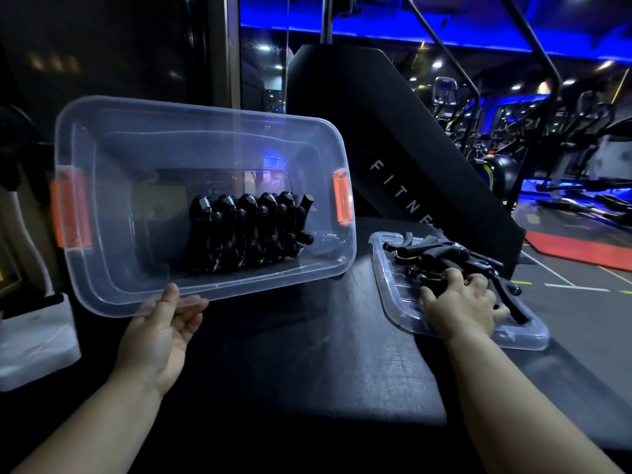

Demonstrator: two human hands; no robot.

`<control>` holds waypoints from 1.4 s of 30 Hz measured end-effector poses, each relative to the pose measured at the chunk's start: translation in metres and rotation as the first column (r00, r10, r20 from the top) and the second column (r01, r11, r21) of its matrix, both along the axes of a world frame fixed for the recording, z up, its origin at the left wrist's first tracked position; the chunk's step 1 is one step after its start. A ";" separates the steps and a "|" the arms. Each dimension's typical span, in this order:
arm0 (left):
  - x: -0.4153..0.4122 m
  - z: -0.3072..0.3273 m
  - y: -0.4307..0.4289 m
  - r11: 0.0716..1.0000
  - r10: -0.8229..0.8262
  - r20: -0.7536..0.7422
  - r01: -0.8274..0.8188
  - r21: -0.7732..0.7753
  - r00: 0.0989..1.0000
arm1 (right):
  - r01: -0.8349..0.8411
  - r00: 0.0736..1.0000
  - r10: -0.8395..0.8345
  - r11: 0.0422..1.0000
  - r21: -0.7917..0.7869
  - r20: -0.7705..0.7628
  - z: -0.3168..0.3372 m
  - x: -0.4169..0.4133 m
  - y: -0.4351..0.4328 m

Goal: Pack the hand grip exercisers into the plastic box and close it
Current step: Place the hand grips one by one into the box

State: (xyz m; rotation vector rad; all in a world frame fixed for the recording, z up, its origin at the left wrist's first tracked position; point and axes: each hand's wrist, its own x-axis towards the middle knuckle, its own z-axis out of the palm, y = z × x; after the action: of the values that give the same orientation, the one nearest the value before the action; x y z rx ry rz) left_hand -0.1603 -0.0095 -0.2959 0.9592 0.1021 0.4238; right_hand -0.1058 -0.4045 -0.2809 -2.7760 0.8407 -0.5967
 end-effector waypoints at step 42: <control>-0.002 0.001 -0.002 1.000 0.006 -0.046 -0.005 0.012 0.999 | -0.550 0.729 0.587 0.809 -0.208 0.353 -0.004 -0.015 0.019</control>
State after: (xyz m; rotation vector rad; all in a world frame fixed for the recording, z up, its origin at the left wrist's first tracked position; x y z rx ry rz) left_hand -0.1619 -0.0110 -0.2950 0.9809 0.1440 0.4079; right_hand -0.1211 -0.3858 -0.2847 -2.6168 -0.1445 -1.0345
